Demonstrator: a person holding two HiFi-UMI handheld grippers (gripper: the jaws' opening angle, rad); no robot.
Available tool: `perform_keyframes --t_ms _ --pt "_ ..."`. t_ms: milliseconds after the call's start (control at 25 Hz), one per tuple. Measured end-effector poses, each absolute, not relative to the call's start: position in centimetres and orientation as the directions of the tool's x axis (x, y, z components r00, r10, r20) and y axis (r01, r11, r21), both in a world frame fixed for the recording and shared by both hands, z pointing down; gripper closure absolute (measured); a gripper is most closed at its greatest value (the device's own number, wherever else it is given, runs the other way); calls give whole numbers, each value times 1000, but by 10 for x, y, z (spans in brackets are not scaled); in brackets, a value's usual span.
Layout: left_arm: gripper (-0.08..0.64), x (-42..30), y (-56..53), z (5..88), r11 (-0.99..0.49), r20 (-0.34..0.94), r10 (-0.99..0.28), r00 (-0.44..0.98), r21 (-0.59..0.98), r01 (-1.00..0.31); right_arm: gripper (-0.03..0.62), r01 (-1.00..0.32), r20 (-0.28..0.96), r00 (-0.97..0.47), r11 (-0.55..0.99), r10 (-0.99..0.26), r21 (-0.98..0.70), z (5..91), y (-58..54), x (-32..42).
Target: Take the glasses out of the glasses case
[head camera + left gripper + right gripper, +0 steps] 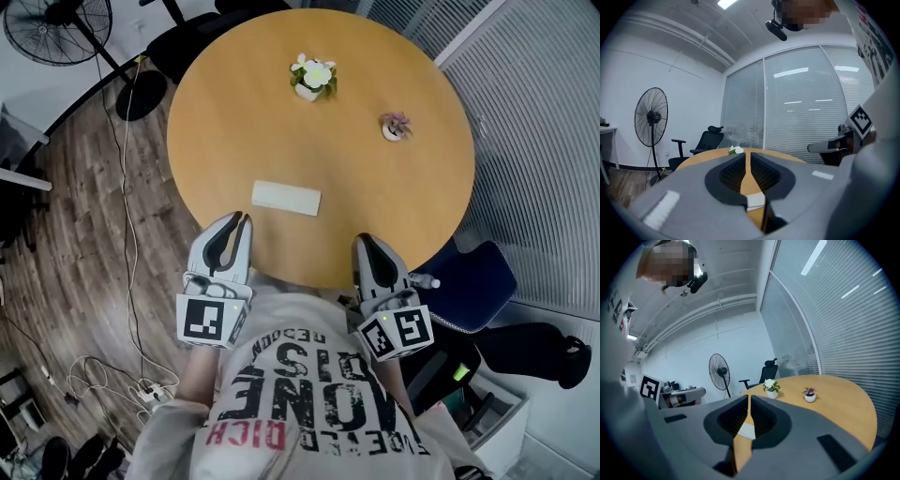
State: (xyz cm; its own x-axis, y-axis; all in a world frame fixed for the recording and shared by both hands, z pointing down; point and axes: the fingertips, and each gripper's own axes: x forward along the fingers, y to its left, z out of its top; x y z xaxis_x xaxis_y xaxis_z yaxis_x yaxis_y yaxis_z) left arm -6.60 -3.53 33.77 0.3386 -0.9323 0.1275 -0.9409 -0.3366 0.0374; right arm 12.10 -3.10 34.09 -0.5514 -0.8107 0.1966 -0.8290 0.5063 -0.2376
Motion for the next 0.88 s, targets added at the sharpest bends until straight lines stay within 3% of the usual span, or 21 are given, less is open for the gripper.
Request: perform_keyframes --t_ms 880 --pt "517 -86 -83 334 -438 144 -887 438 34 -898 569 -878 191 -465 423 -864 -223 327 -60 98"
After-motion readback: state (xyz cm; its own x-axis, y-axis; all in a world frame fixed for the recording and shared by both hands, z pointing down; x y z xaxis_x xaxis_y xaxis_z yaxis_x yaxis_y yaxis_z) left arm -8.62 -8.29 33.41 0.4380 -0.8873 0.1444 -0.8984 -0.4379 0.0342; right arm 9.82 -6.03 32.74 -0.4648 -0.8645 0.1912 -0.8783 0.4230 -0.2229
